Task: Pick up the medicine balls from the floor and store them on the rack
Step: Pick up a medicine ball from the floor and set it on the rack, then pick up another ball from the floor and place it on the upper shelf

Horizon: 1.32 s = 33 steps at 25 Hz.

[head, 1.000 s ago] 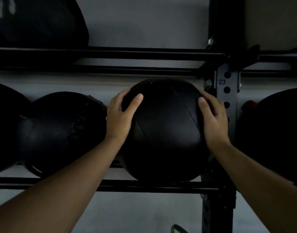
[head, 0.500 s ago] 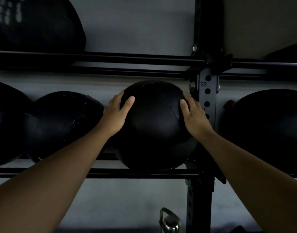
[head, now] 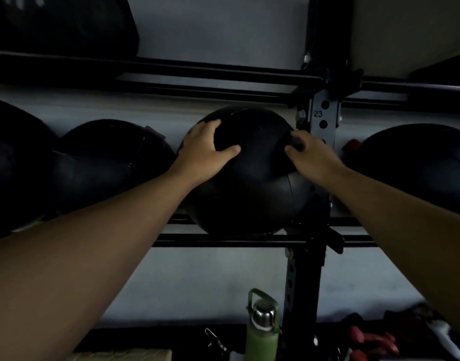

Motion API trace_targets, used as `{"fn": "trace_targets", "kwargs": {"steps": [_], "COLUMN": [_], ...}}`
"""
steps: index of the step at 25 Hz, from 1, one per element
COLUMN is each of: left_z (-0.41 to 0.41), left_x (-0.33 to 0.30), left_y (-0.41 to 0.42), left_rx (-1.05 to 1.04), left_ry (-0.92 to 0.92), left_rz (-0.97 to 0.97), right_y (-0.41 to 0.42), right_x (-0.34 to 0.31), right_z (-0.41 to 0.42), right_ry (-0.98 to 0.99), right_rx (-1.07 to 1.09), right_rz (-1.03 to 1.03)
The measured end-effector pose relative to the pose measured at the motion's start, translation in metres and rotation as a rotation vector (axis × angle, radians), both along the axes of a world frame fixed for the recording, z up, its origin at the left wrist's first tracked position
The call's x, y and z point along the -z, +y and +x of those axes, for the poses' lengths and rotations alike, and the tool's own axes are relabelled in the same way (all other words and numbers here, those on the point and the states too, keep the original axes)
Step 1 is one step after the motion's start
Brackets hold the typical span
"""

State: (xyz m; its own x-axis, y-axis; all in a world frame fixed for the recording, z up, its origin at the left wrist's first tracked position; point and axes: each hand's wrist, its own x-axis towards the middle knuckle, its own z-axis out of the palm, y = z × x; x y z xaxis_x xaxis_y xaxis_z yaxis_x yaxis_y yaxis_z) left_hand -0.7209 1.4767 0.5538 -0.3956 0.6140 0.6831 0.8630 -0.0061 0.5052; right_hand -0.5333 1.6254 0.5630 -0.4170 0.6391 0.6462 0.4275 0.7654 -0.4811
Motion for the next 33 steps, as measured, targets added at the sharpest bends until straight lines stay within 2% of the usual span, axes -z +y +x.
{"fn": "trace_targets", "kwargs": {"steps": [3,6,10,12,15,18,22,25,29,31,33], "left_z": [0.034,0.068,0.12,0.158,0.215,0.269,0.33,0.365,0.402,0.415,0.422], "left_x": [0.018,0.061,0.158,0.209,0.277,0.337,0.392,0.431,0.501,0.537,0.574], "left_y": [0.005,0.018,0.03,0.022,-0.009,-0.059,-0.144,-0.218,-0.321,-0.364,-0.412], "left_rx": [0.204,0.397,0.754,0.871,1.034,1.19,1.346,1.462,1.602,1.636,1.668], "left_ry": [0.277,0.435,0.42,0.484,0.584,0.722,0.886,0.939,1.04,1.02,0.891], "left_rz": [0.014,-0.109,-0.469,-0.636,-0.777,-0.906,-1.014,-1.104,-1.276,-1.364,-1.49], "right_y": [-0.03,-0.053,-0.112,-0.153,-0.228,-0.326,-0.458,-0.559,-0.692,-0.733,-0.772], "right_x": [0.026,0.078,0.187,0.243,0.311,0.363,0.424,0.471,0.54,0.569,0.6], "right_z": [0.022,0.061,0.142,0.185,0.24,0.291,0.329,0.343,0.354,0.351,0.34], "right_ry": [-0.017,-0.071,-0.205,-0.321,-0.475,-0.52,-0.425,-0.361,-0.16,-0.027,0.166], "right_rx": [0.049,0.242,0.523,0.625,0.74,0.842,1.012,1.071,1.212,1.271,1.295], "right_rz": [-0.026,-0.095,-0.289,-0.379,-0.523,-0.692,-0.863,-1.028,-1.277,-1.367,-1.419]}}
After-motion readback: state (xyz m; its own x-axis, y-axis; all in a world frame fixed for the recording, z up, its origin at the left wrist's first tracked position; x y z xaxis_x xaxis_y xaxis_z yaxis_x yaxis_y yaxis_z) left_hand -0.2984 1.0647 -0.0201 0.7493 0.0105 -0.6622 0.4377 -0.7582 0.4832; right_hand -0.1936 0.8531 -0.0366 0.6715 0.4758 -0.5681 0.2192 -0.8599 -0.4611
